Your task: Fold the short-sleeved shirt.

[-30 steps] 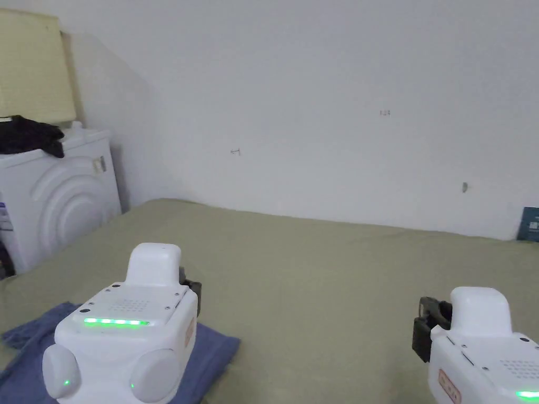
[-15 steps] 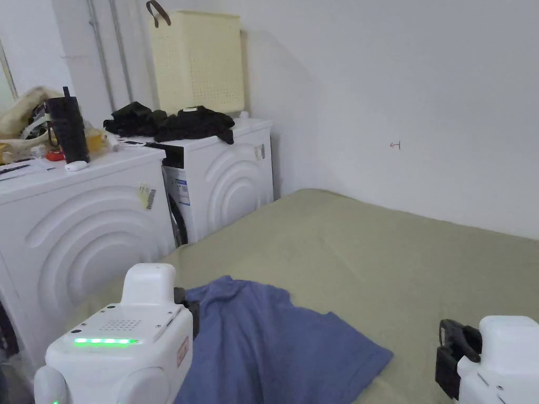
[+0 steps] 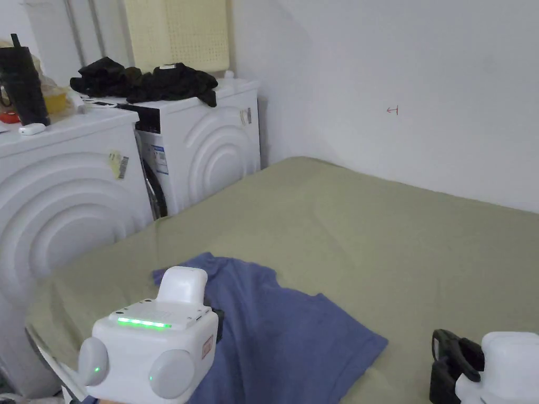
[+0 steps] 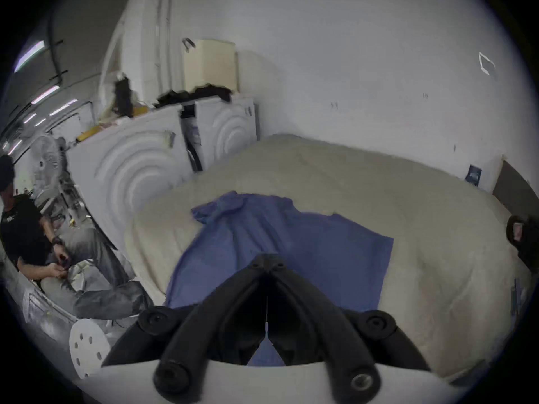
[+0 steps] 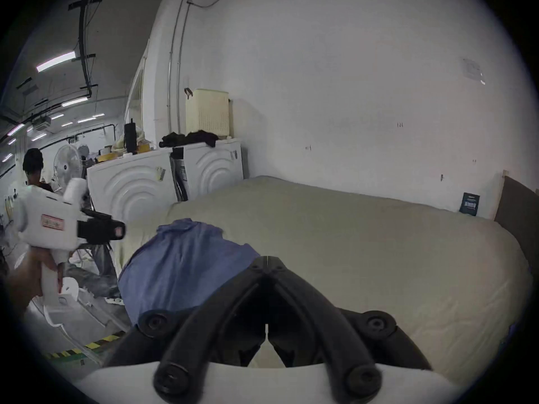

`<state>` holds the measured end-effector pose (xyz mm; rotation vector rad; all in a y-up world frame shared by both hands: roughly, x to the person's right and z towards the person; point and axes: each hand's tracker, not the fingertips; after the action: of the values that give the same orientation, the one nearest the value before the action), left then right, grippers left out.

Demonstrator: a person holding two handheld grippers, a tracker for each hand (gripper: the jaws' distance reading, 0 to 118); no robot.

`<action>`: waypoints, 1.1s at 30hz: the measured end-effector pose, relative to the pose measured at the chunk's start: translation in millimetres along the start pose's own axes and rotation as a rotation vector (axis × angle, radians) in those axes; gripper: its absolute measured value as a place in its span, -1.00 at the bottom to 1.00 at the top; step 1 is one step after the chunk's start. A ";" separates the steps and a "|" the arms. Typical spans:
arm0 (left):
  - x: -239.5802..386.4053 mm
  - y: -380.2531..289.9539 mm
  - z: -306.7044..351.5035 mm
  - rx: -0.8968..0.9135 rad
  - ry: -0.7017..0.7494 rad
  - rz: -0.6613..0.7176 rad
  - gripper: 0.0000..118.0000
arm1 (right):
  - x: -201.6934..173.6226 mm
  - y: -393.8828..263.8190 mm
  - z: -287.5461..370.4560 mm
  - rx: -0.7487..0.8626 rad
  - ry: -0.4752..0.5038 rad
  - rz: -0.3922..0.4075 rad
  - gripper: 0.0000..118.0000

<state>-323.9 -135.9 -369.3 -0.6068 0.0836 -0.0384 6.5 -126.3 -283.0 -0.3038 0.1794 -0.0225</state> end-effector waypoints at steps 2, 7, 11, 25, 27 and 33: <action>13.3 -1.9 -33.7 -0.066 -0.036 -0.011 -1.00 | 4.7 -9.7 -6.6 -0.033 -0.001 -0.008 -0.97; 25.2 -7.9 -122.2 -0.229 -0.081 -0.005 0.71 | 19.5 -38.2 -21.1 -0.117 -0.024 -0.010 -0.97; 43.3 -25.9 -167.2 -0.376 -0.130 0.008 0.98 | 30.3 -54.7 -30.6 -0.173 -0.036 -0.043 -0.97; 66.8 -30.6 -160.8 -0.362 -0.109 -0.125 -0.97 | 67.3 -66.3 2.4 -0.210 -0.095 -0.074 -0.97; 71.0 -26.4 -146.8 -0.340 -0.099 -0.124 -0.98 | 76.3 -63.2 20.7 -0.194 -0.116 -0.084 -0.97; 99.1 15.5 -113.0 -0.276 -0.209 -0.153 -0.97 | 114.9 -60.1 79.1 -0.153 -0.211 -0.103 -0.97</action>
<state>-235.2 -193.4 -477.3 -0.8884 -0.1632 -0.1129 134.0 -165.9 -210.5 -0.4650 -0.0446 -0.0791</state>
